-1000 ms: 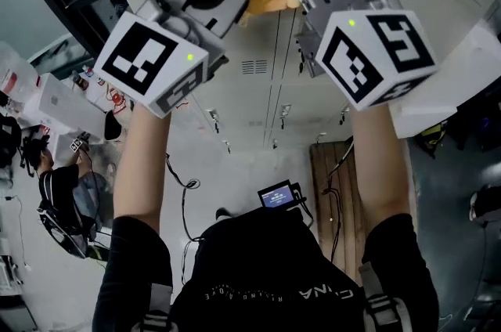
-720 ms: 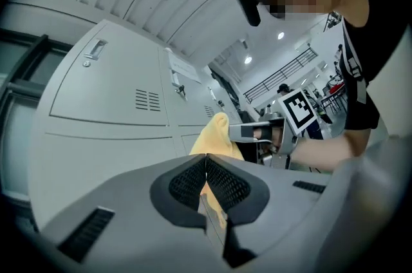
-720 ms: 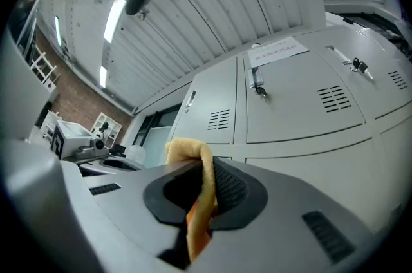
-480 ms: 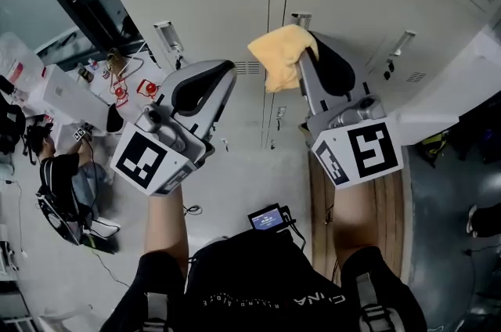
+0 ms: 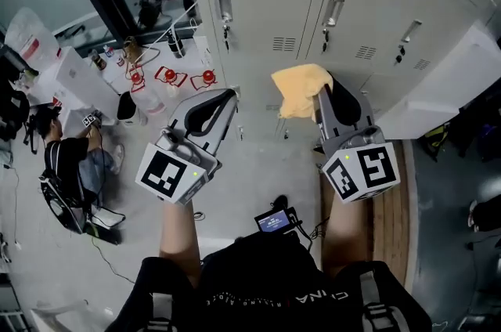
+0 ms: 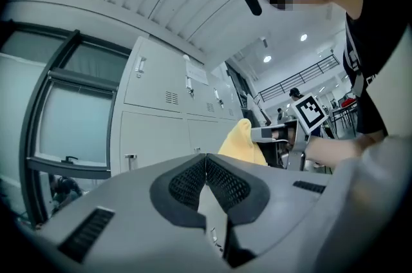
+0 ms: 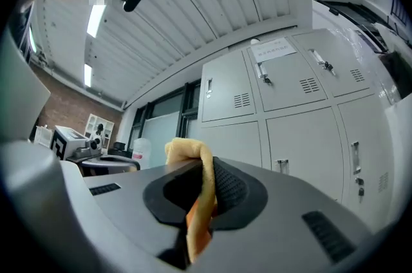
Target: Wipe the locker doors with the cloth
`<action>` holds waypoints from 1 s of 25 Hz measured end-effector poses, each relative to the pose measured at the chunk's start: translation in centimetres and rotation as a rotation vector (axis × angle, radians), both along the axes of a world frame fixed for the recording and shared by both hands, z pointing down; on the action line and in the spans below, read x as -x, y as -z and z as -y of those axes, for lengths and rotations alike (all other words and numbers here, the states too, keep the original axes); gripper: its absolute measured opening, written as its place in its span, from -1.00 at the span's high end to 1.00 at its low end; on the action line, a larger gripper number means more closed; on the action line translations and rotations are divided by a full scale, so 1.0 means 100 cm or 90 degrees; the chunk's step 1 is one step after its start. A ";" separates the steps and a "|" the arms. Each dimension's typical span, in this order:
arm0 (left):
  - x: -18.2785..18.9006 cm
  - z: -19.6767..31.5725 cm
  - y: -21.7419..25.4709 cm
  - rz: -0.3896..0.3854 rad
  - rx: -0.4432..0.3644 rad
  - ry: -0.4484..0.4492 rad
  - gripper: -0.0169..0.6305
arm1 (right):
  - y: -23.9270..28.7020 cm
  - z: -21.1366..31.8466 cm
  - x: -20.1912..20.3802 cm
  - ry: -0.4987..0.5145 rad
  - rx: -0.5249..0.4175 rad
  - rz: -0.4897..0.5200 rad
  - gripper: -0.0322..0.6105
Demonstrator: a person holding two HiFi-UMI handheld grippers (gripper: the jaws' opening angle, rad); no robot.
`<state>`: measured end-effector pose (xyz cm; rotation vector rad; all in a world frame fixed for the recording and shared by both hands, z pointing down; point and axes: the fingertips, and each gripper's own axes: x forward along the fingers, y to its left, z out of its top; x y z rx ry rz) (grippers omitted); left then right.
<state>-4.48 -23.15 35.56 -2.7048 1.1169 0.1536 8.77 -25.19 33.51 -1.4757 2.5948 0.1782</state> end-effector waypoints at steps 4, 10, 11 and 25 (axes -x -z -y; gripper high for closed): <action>0.030 -0.054 -0.020 -0.009 0.002 -0.004 0.89 | -0.010 -0.057 0.037 -0.009 0.004 -0.015 0.74; 0.037 -0.132 -0.040 -0.051 0.050 -0.085 0.88 | -0.035 -0.132 0.063 -0.036 0.033 -0.094 0.74; 0.034 -0.141 -0.041 -0.043 0.049 -0.093 0.88 | -0.035 -0.142 0.064 -0.039 0.035 -0.097 0.74; -0.048 -0.198 -0.036 -0.060 0.068 -0.130 0.89 | -0.037 -0.215 -0.013 -0.070 0.045 -0.117 0.74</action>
